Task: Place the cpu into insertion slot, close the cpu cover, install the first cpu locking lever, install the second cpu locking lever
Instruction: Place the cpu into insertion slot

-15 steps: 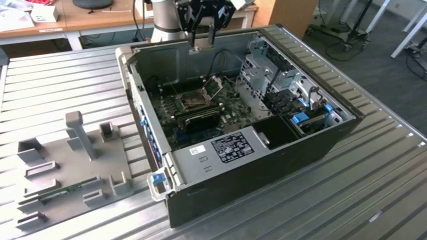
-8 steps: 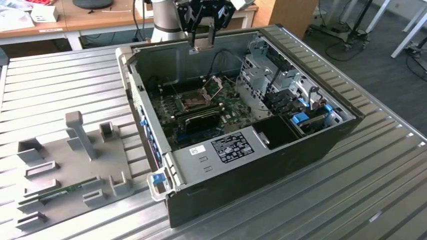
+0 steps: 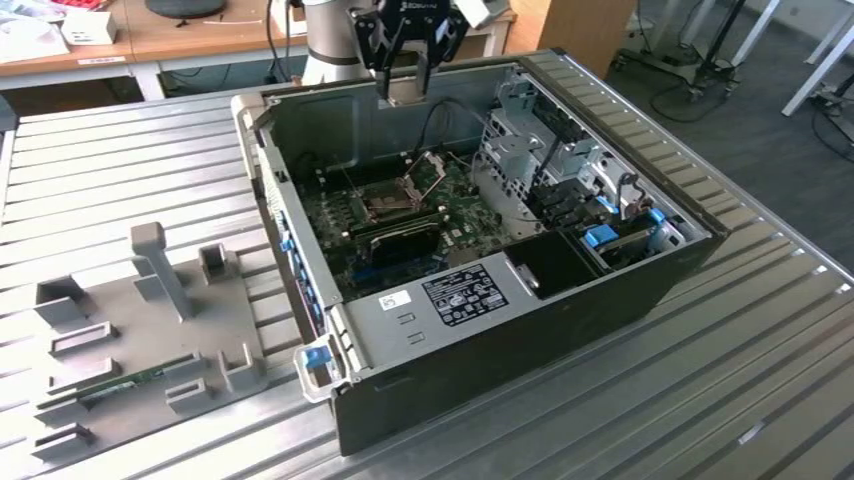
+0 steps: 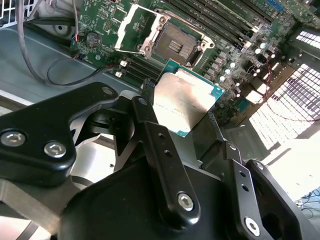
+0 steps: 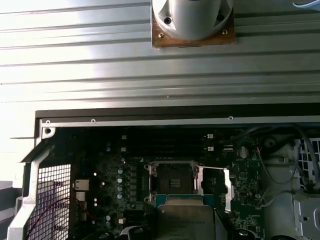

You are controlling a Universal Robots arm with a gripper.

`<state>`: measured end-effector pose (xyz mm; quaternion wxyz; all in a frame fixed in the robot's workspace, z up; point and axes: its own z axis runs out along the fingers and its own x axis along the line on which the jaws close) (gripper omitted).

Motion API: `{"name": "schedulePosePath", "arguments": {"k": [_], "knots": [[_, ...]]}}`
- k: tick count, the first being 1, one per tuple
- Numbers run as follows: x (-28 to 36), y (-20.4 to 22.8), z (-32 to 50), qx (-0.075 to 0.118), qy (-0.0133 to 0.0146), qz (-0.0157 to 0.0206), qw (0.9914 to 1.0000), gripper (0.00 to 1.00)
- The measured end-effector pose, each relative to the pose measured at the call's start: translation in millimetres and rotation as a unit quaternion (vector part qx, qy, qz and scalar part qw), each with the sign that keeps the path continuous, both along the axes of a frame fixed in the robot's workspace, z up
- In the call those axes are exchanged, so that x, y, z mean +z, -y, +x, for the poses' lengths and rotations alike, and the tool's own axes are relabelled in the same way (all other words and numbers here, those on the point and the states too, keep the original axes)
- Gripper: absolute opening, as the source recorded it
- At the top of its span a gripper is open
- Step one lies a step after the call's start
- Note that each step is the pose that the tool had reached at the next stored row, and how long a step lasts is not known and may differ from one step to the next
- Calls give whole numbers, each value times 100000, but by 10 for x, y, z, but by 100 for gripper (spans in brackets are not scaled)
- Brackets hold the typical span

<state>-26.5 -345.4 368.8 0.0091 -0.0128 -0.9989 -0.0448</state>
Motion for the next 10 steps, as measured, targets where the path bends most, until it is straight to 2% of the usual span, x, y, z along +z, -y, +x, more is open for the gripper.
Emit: {"name": "schedulePosePath", "arguments": {"k": [10], "knots": [[-23,0,0,1,0,1,100000,54]]}}
